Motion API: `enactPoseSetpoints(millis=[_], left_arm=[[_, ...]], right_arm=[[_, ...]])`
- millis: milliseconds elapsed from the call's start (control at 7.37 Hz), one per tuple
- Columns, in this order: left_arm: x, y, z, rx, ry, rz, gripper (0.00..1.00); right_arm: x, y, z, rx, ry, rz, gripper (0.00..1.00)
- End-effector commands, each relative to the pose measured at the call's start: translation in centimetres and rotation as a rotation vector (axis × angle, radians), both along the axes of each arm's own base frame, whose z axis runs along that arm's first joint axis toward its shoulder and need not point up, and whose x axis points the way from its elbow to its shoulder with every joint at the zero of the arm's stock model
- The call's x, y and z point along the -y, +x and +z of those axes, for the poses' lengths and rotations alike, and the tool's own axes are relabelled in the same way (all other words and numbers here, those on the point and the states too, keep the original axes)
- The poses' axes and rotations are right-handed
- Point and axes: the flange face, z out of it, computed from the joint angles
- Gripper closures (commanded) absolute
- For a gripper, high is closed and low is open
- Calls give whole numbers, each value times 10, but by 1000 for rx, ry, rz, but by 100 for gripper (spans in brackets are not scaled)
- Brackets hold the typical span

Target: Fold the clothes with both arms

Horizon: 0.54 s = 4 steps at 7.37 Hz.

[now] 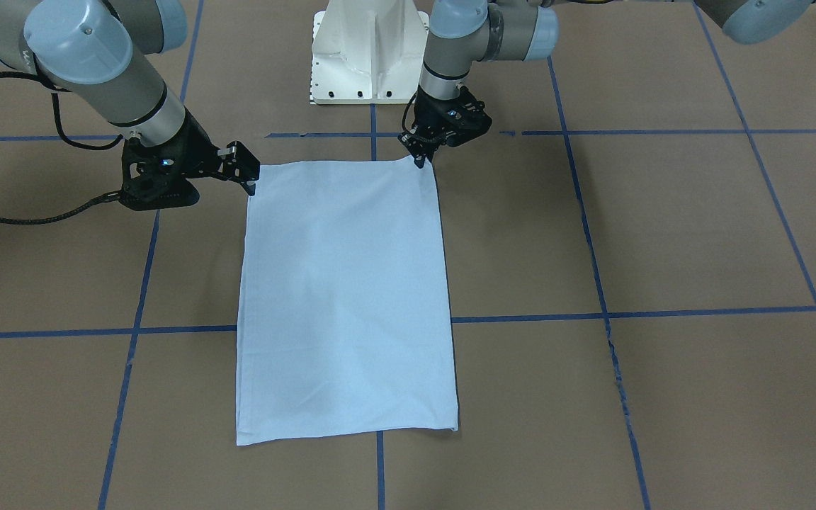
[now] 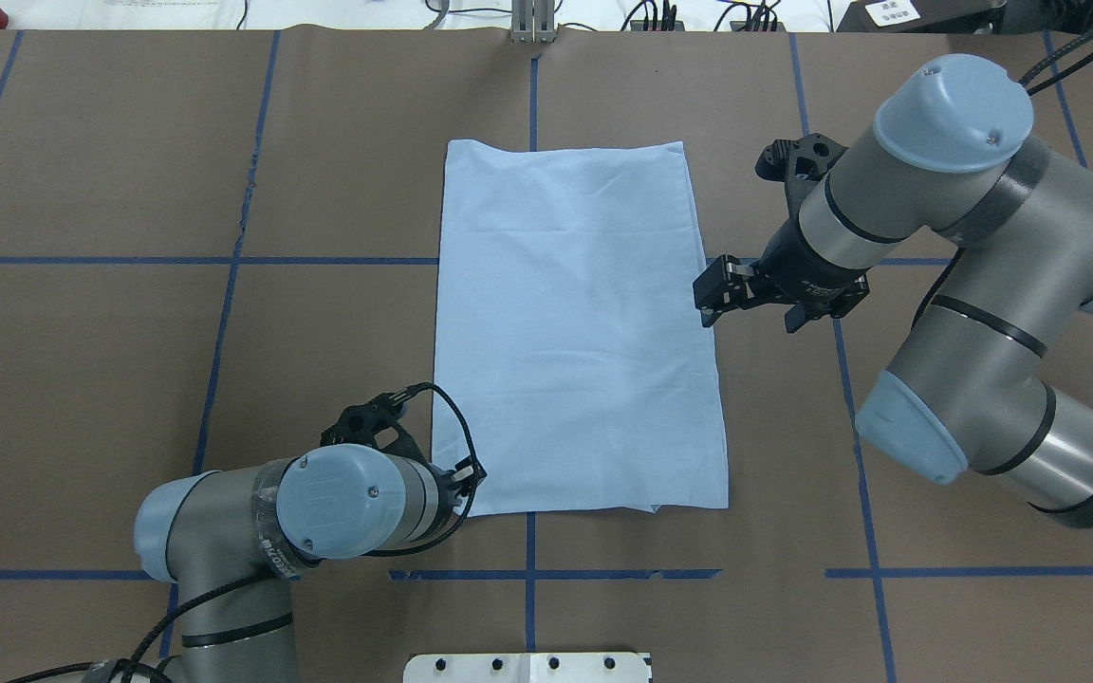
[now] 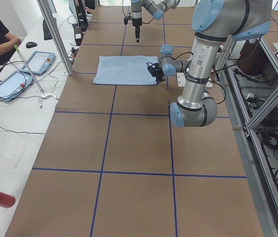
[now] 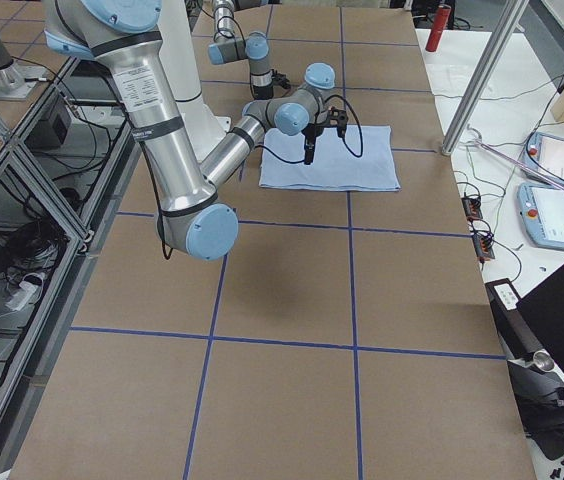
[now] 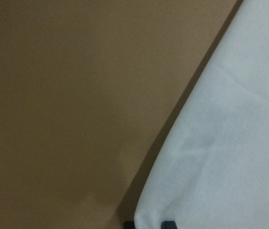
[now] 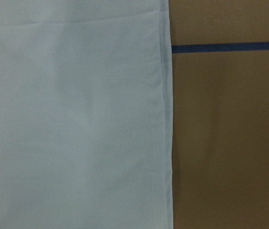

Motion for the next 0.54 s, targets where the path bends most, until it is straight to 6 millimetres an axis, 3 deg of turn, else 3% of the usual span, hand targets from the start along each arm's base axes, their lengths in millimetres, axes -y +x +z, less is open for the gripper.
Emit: enactPoseSetpoints(millis=[0,136,407], left_arm=[[1,-5,-1,0,20,-6,100],[1,-6,1,7,39,13,100],[-5,-20,-14,10,98,63,100]], right_arm=[[-3,-3,-1,1,-7,1,0],[-9,-10,-2,1,-42,14,0],[-32,-38,-7,-21,-135,80,0]])
